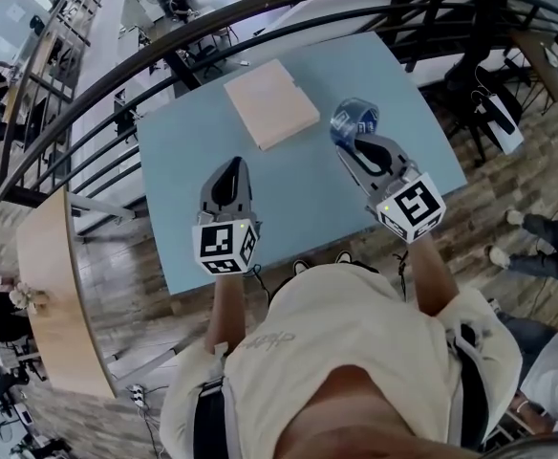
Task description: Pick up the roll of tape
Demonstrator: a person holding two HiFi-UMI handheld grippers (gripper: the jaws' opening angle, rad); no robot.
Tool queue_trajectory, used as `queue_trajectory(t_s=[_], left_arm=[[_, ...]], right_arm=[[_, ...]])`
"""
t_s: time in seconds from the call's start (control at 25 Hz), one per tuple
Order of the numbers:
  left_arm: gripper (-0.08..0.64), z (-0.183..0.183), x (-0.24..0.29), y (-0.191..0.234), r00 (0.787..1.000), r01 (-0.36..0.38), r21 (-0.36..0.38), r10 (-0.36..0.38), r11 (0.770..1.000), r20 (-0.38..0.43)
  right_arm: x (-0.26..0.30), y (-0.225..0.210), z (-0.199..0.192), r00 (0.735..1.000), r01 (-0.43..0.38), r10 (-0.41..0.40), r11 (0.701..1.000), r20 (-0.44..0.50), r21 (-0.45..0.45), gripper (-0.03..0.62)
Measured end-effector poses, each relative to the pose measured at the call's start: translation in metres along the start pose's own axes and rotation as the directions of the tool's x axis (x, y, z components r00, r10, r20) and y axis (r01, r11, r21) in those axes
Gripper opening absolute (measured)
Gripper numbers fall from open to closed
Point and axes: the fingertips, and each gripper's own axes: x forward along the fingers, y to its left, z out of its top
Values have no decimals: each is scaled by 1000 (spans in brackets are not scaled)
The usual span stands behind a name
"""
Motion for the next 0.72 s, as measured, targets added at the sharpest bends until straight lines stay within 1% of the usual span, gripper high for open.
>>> queue_trajectory(t_s=[0.52,0.72], left_arm=[[21,-11,-10,3,1000,4,-9,-4,1000,-12],[21,-9,-10,14,1000,-12,-7,12,1000,-2]], right_arm=[[1,12,-5,1000,-7,7,1000,-26,-4,52],[5,14,-5,1000,-8,8,1000,-25,-8,52]])
